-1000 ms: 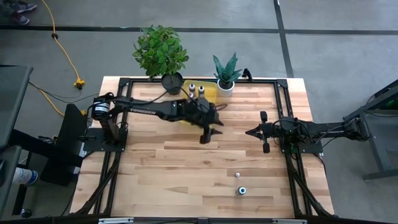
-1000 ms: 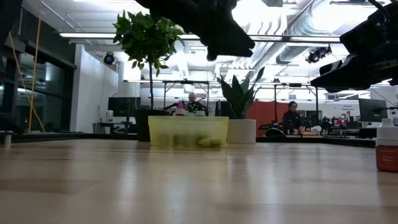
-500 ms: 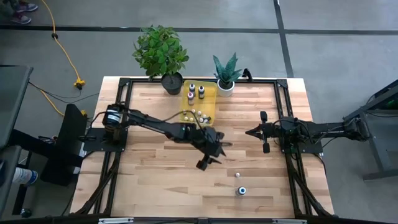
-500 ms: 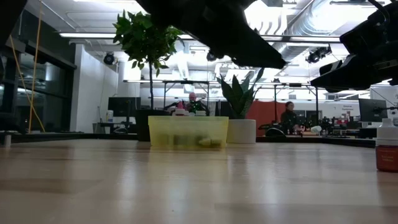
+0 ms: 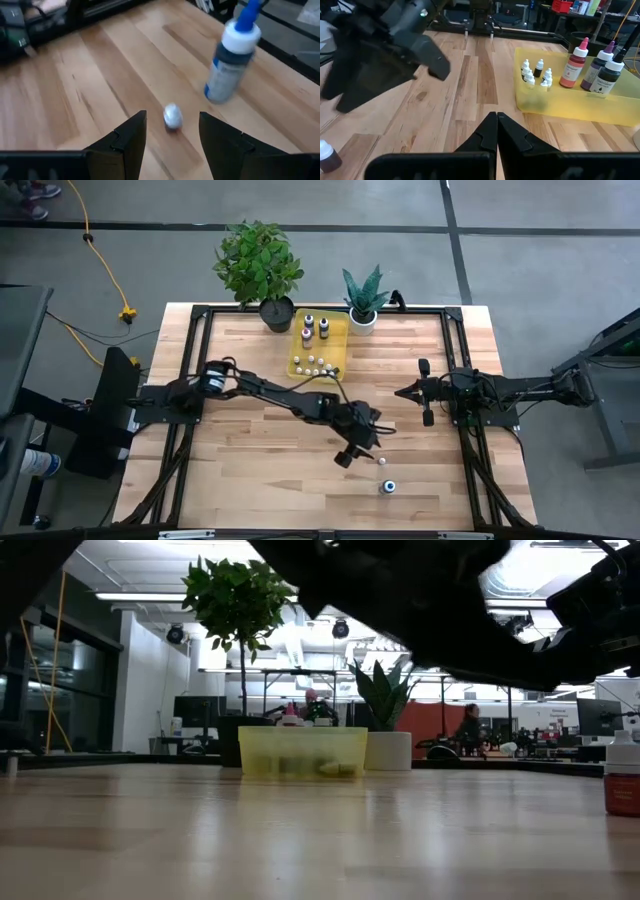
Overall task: Pick & Place food coloring
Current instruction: Put the small orange food coloring bottle into the yellow bin
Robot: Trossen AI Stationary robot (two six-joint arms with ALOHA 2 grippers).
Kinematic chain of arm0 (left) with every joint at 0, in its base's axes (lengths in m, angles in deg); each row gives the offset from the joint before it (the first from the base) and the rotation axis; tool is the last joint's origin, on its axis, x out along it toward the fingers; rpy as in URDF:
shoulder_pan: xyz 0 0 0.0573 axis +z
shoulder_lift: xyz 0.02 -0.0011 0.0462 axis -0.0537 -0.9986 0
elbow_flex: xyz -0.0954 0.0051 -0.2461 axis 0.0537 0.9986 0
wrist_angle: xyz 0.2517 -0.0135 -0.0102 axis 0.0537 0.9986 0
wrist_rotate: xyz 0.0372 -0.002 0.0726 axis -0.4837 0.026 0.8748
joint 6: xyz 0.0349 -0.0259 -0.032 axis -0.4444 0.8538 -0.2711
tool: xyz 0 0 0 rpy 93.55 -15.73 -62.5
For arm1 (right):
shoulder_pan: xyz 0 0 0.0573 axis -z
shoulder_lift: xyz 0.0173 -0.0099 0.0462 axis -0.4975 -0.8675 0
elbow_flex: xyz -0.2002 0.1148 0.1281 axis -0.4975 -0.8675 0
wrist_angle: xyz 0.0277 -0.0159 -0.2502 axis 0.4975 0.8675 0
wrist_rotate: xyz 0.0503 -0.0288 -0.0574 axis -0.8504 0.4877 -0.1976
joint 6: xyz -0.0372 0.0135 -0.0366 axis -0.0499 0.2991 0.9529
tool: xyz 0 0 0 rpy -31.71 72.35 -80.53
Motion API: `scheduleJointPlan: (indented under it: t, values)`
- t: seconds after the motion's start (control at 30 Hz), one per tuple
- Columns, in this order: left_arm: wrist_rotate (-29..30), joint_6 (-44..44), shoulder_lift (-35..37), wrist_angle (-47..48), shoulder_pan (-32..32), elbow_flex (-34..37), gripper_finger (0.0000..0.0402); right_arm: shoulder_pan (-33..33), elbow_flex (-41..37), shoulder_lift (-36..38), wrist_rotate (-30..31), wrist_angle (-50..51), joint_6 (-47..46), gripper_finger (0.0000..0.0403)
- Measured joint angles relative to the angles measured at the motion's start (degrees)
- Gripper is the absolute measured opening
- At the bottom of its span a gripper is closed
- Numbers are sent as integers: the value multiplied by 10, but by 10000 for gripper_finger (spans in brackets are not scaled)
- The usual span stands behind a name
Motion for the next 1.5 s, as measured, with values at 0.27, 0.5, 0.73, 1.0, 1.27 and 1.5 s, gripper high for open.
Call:
scheduleJointPlan:
  t: [0.27, 0.5, 0.73, 1.0, 1.27, 1.5]
  values:
    - [-14, -14, -44, 16, -1, -43, 175, 0, 0, 0, 0, 0, 0, 0]
    - [-4, -35, -66, 25, -1, -81, 175, 0, 0, 0, 0, 0, 0, 0]
    - [0, -40, -97, 61, -1, -124, 175, 0, 0, 0, 0, 1, 0, 0]
    - [1, -45, -98, 87, -1, -135, 175, 0, 0, 0, 0, 1, 0, 0]
    - [2, -63, -98, 91, -7, -135, 175, 0, 0, 0, 0, 1, 0, 0]
    - [33, -75, -98, 90, -9, -135, 175, 0, 0, 0, 0, 1, 0, 0]
